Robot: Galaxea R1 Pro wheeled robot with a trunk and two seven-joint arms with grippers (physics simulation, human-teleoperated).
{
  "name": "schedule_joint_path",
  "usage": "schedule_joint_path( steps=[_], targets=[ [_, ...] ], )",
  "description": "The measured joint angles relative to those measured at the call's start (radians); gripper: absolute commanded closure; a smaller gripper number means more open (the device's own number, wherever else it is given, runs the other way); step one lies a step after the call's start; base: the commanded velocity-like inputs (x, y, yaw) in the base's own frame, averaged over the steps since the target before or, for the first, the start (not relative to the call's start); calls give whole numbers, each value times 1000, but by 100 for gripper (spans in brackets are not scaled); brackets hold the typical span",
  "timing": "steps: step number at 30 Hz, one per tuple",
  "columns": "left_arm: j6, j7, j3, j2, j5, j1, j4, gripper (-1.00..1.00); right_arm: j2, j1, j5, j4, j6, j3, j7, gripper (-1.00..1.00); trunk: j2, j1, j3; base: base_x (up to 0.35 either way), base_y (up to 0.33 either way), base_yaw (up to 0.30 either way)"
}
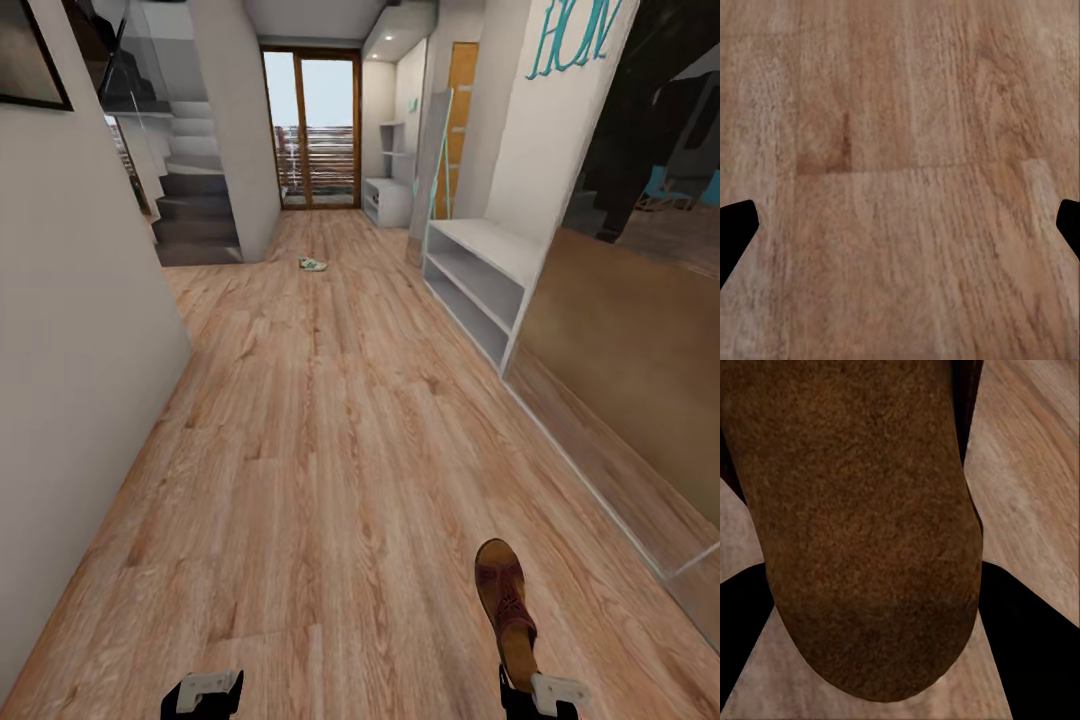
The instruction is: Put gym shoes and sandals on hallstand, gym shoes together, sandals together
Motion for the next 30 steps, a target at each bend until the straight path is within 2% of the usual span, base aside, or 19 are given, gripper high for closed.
schedule_joint_path(
  steps=[30],
  targets=[
    [0,1,0,0,0,0,2,-100,0,0,0,0,0,0,0,100,0,0,24,339,0,246]
  ],
)
